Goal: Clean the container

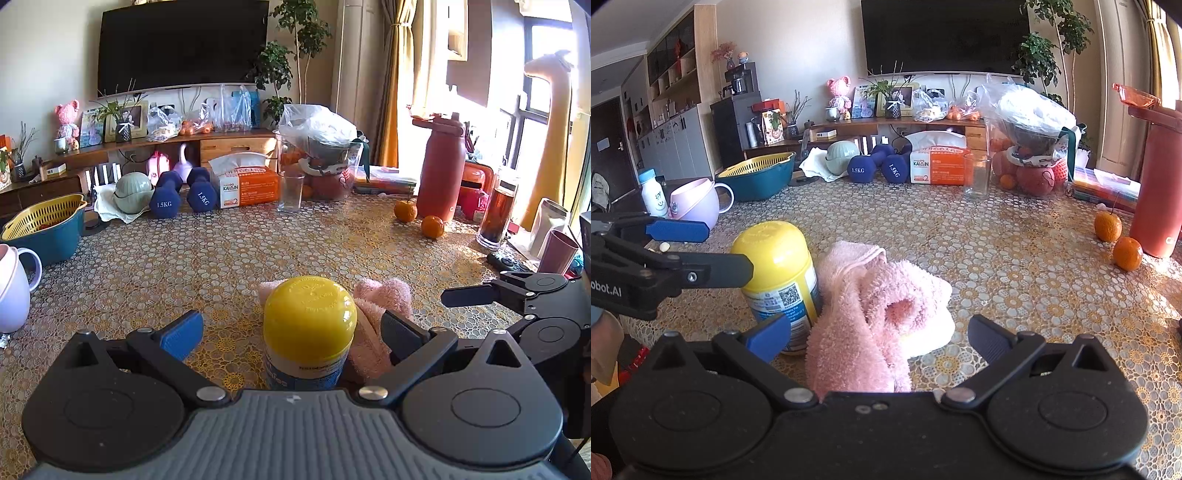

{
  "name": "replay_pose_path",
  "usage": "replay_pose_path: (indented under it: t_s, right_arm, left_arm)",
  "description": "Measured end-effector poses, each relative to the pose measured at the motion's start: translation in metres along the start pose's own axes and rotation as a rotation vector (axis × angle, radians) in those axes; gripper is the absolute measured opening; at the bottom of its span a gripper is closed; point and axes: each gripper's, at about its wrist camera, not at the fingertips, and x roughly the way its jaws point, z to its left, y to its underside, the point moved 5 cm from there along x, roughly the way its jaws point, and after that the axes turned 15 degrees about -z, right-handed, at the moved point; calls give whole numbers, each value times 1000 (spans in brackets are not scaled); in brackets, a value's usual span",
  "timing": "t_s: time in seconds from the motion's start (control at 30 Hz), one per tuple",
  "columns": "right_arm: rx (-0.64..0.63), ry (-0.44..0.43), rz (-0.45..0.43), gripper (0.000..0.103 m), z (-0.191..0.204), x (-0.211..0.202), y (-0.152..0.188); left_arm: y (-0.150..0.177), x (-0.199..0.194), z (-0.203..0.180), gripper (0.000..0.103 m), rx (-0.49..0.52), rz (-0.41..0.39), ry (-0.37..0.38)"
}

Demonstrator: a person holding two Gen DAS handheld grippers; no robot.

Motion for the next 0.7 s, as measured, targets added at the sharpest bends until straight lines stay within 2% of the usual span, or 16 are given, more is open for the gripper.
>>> replay_pose_path:
  t_s: [0.2,0.4,0.57,0.7]
  right_arm:
    - [-41,-27,16,102,3,23,4]
    - [-110,-5,22,101,5,46,12]
    - [-146,-6,27,82,2,57,17]
    - [-168,-9,16,63,0,58,14]
  left_arm:
    - [0,9,-6,103,11,9,21]
    - [6,17,-6,102,15,35,37]
    - [16,18,-4,102,36,48,60]
    - [26,19,-5,102,87,55,51]
